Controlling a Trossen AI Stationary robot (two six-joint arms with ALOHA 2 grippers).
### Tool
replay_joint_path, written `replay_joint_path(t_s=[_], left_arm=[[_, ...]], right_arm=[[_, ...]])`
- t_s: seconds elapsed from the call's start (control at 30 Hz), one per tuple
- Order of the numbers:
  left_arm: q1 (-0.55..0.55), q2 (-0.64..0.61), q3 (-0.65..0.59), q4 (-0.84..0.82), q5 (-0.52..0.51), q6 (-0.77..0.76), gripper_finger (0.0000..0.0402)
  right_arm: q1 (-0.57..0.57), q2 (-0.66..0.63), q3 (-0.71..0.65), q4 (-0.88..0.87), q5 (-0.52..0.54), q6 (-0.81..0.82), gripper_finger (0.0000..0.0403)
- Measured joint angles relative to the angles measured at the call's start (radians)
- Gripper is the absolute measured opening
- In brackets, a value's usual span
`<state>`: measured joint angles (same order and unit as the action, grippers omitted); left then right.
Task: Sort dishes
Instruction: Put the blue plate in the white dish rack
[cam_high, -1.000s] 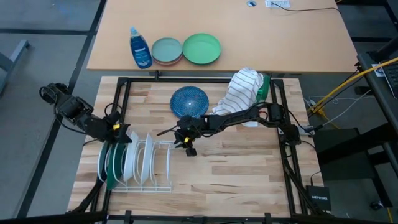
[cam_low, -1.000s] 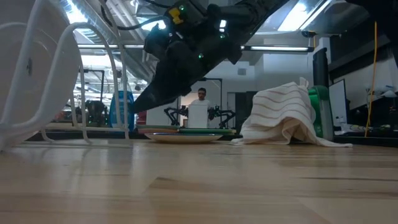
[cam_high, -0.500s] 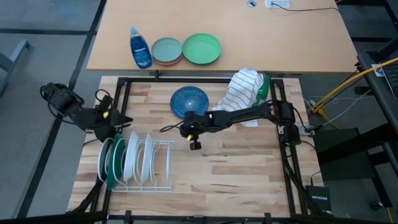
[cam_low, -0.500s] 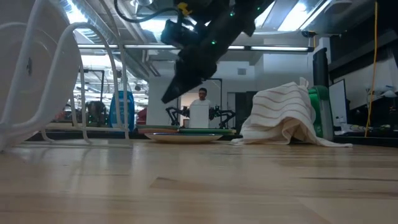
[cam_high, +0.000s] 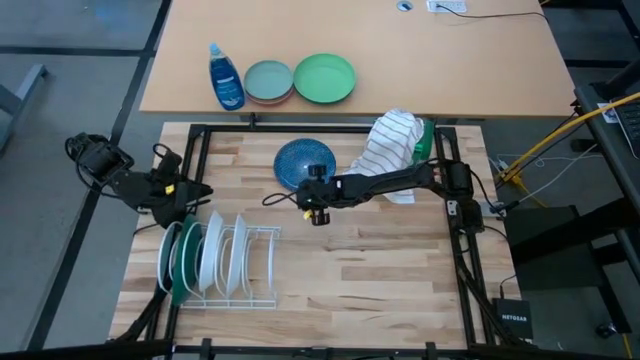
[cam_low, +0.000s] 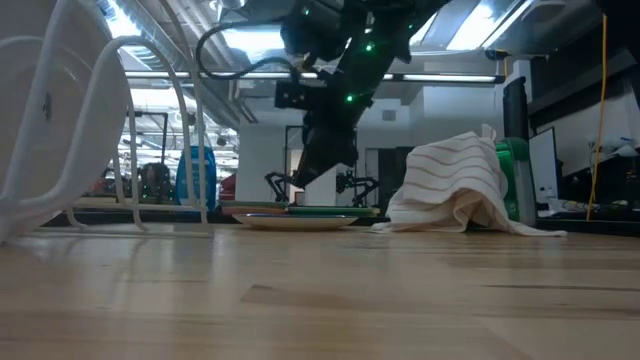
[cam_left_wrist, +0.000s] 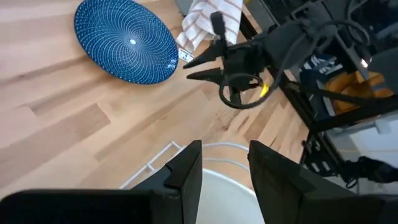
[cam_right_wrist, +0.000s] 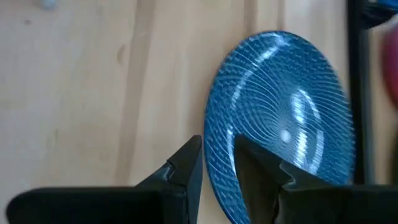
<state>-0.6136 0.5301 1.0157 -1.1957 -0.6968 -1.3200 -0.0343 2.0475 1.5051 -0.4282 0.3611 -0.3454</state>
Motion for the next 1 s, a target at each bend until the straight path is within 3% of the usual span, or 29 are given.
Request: replay_joint_path(t_s=[0.13,0.4,0.53,0.77,1.0], left_arm=[[0.0,0.001,0.0,-0.001,0.0,0.043,0.012],[0.0,0.002,0.0,-0.004,0.0,0.11,0.012],[0.0,0.002,0.0,-0.02,0.0,0.126,0.012],[0.0,0.002,-0.002,-0.067,0.001,0.124,0.012],[0.0,0.002,-0.002,-0.076,0.001,0.124,0.012]], right_arm=[[-0.024,0.006,0.0,0.003,-0.062,0.0,0.0097],[-0.038,0.006,0.0,-0.002,-0.082,0.018,0.0101],[-0.046,0.006,0.0,-0.038,-0.144,0.123,0.0126],[-0.053,0.023,0.0,-0.044,-0.091,0.134,0.0189],[-0.052,0.073,0.0,-0.034,-0.083,0.13,0.0206]])
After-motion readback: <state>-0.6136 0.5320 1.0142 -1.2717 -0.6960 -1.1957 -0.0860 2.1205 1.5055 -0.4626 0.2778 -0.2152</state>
